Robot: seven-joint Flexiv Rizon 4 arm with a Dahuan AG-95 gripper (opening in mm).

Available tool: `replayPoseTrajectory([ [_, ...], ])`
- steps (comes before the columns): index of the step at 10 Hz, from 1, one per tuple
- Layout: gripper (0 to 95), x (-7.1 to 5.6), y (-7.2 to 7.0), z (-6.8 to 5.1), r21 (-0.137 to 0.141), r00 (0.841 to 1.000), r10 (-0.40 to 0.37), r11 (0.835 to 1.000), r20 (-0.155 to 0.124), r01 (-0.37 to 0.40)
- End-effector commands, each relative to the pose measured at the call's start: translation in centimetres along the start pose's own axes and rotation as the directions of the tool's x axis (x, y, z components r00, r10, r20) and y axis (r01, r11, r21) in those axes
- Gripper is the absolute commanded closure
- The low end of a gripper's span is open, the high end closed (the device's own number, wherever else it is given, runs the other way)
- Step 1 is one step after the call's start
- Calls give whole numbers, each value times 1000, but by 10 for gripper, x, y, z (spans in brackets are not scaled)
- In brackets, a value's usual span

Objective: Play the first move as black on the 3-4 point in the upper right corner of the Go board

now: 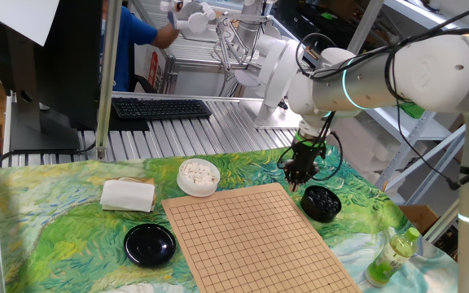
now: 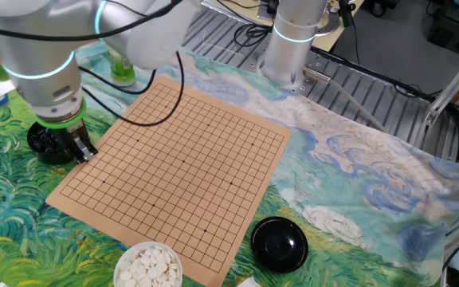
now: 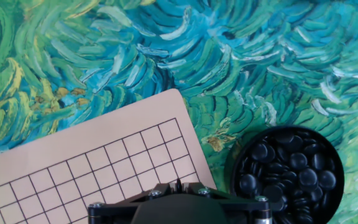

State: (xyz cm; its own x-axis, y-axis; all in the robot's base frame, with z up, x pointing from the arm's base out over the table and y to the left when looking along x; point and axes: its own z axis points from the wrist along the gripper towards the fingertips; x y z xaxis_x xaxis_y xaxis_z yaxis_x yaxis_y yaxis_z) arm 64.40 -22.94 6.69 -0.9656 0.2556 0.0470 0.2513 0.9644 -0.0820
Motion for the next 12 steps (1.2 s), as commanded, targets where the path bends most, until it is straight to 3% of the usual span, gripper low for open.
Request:
replayPoseTrajectory([
  [1,950,2,0,0,6,1000,13,1000,14,-13],
  [3,950,2,0,0,22,1000,25,999,18,-25],
  [4,950,2,0,0,43,999,23,999,23,-24],
  [5,950,1,0,0,83,999,29,996,26,-31],
  [9,950,-4,10,10,84,999,43,995,19,-45],
  [12,950,-1,20,22,86,998,55,995,16,-56],
])
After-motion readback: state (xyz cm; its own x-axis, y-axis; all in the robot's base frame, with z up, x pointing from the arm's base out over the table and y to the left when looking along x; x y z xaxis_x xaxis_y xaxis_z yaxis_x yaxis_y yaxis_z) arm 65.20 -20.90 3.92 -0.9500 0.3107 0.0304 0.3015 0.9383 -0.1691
